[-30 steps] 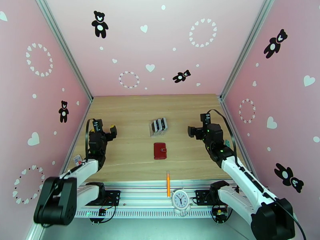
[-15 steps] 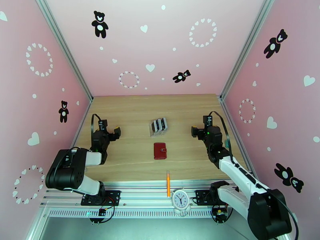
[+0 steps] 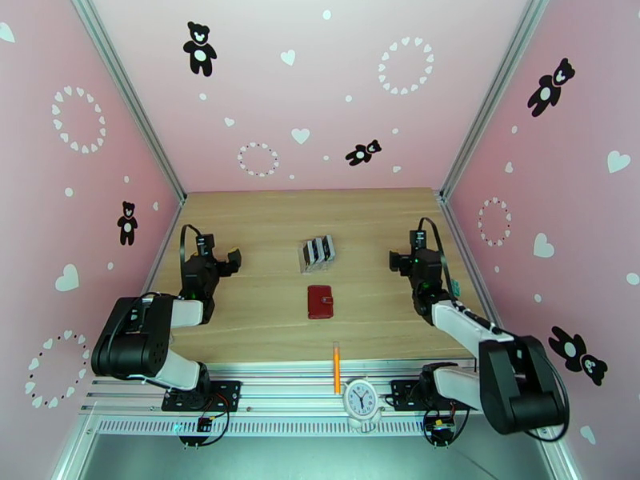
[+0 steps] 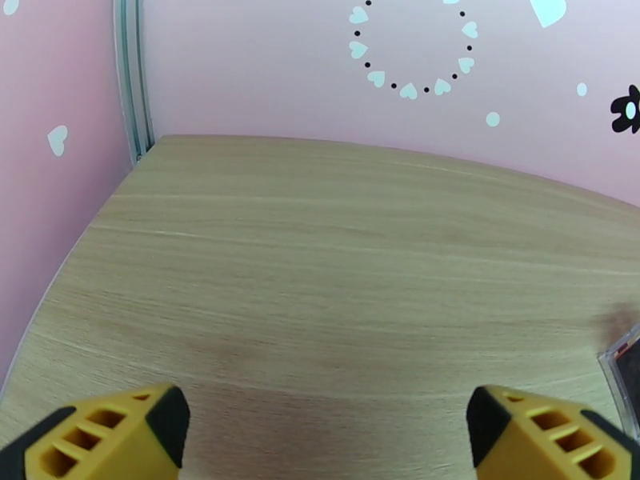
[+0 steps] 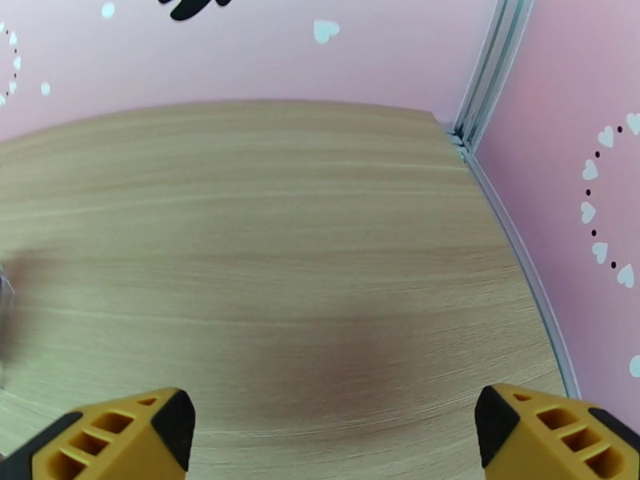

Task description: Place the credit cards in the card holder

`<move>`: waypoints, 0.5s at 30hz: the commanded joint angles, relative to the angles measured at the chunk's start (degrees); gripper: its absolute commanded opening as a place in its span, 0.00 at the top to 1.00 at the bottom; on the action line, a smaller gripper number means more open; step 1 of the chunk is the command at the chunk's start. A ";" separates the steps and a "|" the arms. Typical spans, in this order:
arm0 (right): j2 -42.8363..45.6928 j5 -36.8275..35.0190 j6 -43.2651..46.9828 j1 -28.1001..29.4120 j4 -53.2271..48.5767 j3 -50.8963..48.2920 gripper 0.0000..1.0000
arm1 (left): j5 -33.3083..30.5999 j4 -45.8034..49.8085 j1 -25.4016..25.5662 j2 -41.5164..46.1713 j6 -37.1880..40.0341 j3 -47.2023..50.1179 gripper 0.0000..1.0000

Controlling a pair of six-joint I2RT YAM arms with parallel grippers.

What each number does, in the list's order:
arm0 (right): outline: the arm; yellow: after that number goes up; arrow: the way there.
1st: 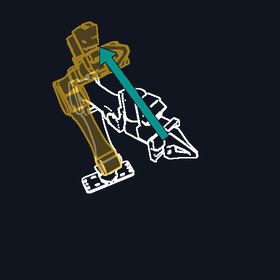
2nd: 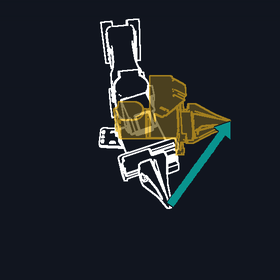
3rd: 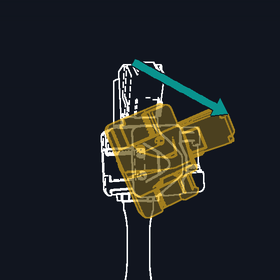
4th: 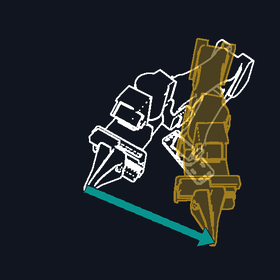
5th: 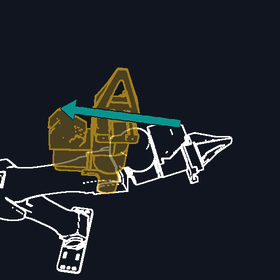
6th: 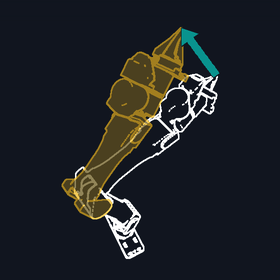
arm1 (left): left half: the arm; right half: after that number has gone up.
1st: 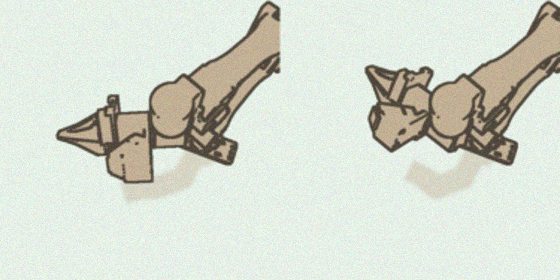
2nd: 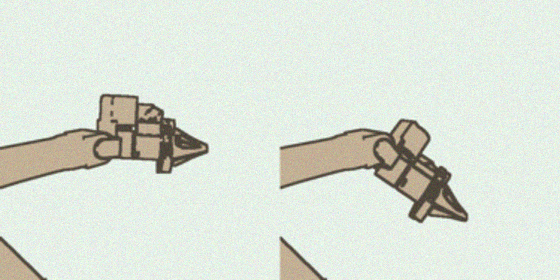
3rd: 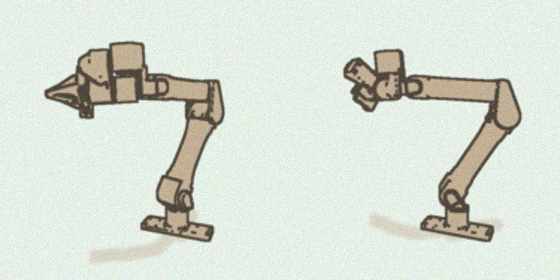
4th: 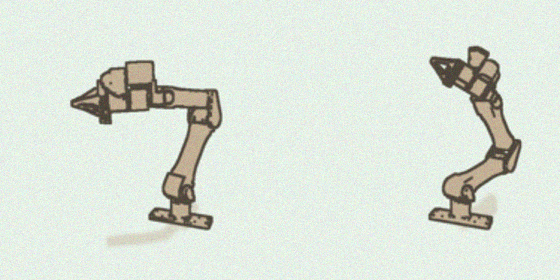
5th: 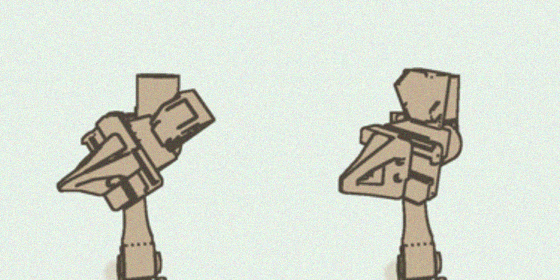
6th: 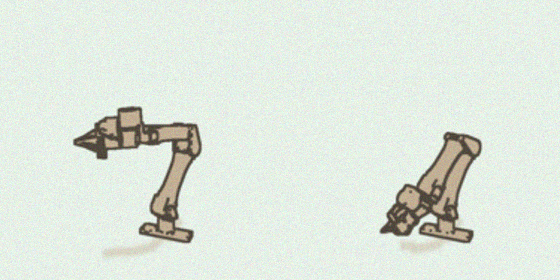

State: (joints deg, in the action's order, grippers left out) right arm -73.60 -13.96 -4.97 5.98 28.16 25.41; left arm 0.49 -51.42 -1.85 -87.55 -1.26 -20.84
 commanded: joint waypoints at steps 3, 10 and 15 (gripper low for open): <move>-6.19 2.99 -0.44 -2.52 7.48 0.29 0.01 | -1.48 0.97 0.00 -0.07 0.29 -0.70 0.02; -9.83 5.84 0.23 -2.81 13.43 -1.54 0.01 | -1.57 0.97 0.01 -0.08 0.29 -0.70 0.02; -14.25 7.45 0.95 -2.84 19.02 -2.59 0.01 | -1.56 0.97 0.00 -0.03 0.29 -0.69 0.02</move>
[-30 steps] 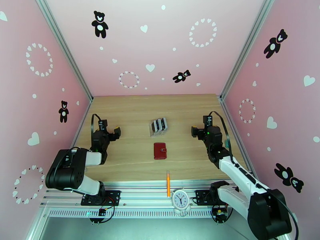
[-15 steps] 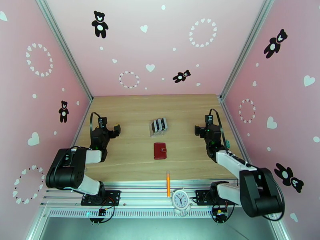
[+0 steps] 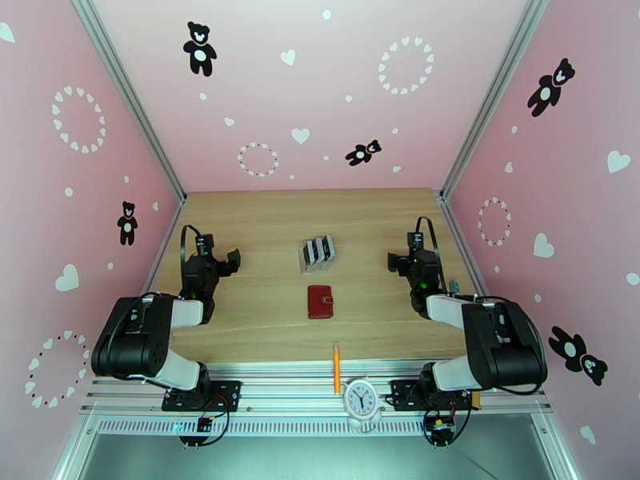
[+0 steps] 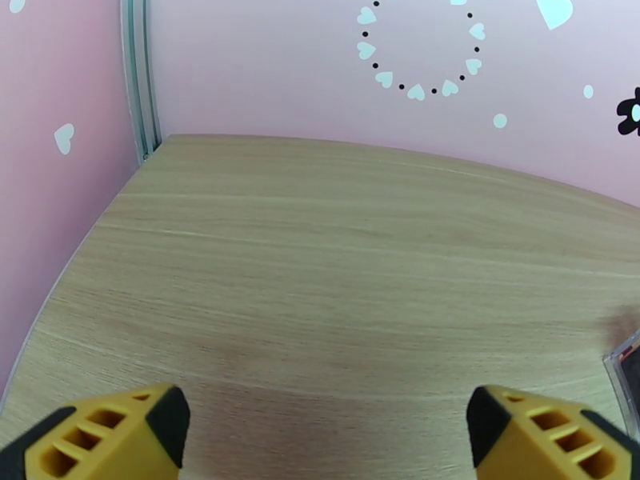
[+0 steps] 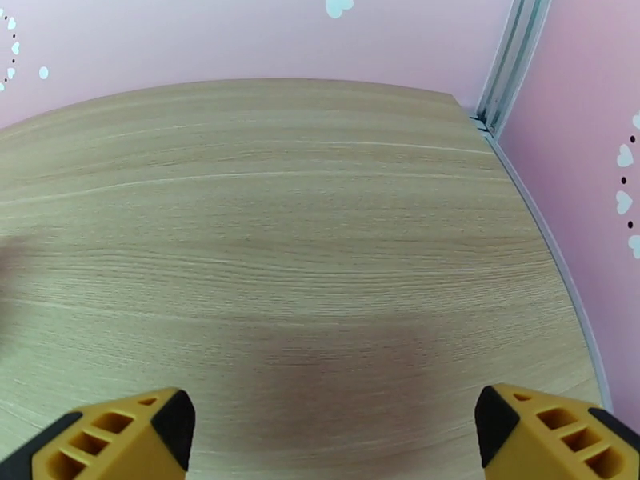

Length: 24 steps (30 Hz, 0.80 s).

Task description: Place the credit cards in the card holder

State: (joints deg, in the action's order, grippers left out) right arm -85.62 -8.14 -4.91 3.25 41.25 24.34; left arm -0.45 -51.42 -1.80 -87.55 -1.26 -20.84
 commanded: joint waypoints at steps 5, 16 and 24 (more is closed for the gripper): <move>-2.26 3.11 1.59 -0.08 4.78 -0.98 0.01 | 1.18 0.35 -0.04 0.00 0.82 -0.34 0.02; -2.40 4.01 1.83 -0.13 3.48 -0.17 0.01 | 3.79 -0.72 -0.13 0.01 1.74 0.27 0.02; -2.35 4.01 1.92 -0.08 3.55 -0.32 0.01 | 3.70 -0.52 -0.14 0.03 1.70 0.16 0.02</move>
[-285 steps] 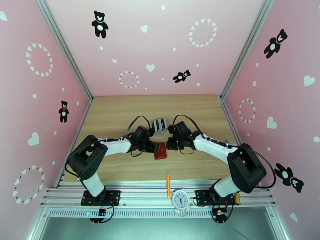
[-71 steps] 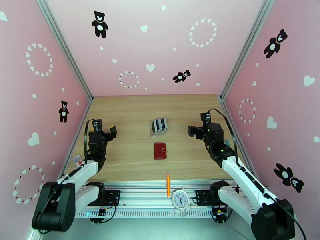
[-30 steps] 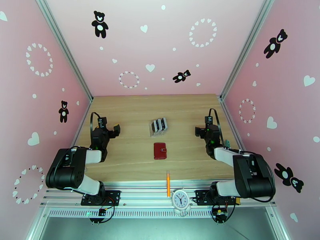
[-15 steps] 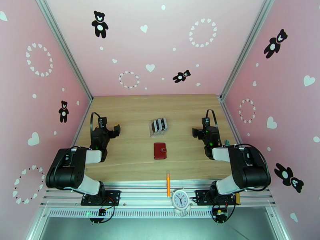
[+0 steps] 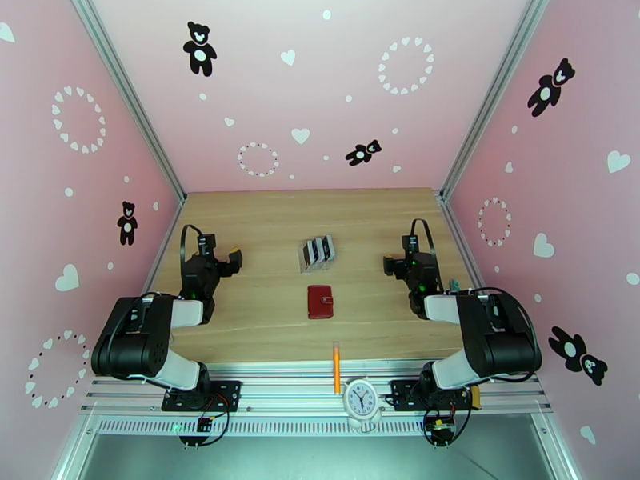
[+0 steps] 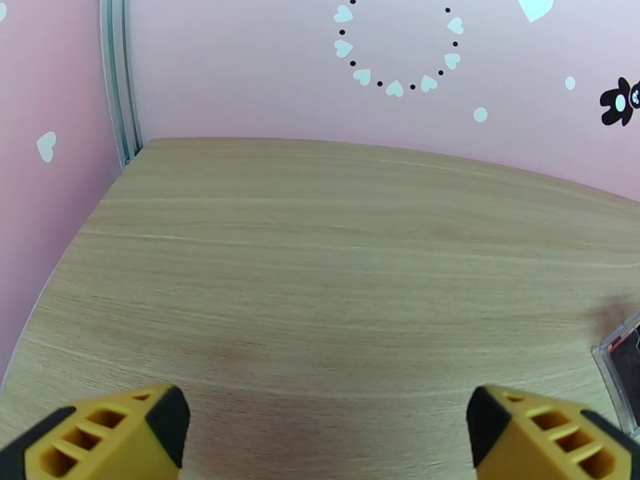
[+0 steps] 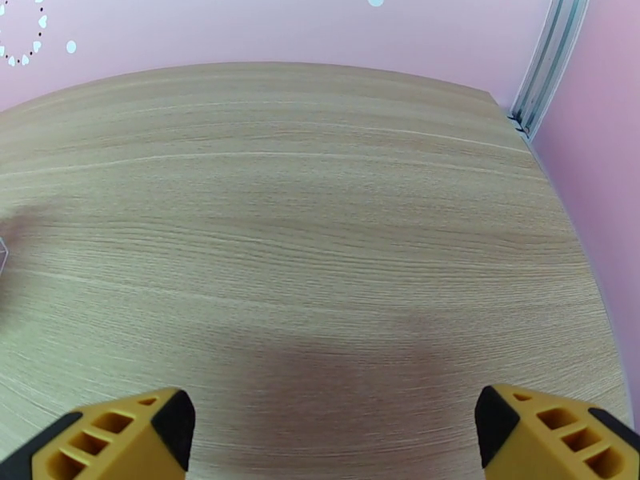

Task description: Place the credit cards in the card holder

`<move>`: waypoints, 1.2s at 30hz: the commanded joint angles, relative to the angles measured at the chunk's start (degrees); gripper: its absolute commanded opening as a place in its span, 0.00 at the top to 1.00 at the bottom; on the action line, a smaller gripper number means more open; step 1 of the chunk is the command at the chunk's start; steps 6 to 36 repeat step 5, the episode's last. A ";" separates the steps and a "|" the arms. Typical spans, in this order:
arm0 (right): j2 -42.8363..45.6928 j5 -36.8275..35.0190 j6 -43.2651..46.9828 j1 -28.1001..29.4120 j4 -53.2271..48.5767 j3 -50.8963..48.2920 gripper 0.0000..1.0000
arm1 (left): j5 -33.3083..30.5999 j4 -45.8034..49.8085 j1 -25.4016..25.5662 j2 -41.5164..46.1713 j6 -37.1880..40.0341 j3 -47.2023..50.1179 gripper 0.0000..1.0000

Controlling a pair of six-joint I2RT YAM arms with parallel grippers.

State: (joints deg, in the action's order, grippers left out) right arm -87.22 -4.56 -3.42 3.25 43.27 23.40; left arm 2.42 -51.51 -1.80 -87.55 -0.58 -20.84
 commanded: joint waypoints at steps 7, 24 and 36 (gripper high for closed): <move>-0.55 0.42 0.48 -0.08 1.87 0.40 0.01 | 0.81 -0.53 -0.20 0.01 0.93 0.22 0.02; -0.55 0.42 0.48 -0.08 1.87 0.40 0.01 | 0.81 -0.53 -0.20 0.01 0.93 0.22 0.02; -0.55 0.42 0.48 -0.08 1.87 0.40 0.01 | 0.81 -0.53 -0.20 0.01 0.93 0.22 0.02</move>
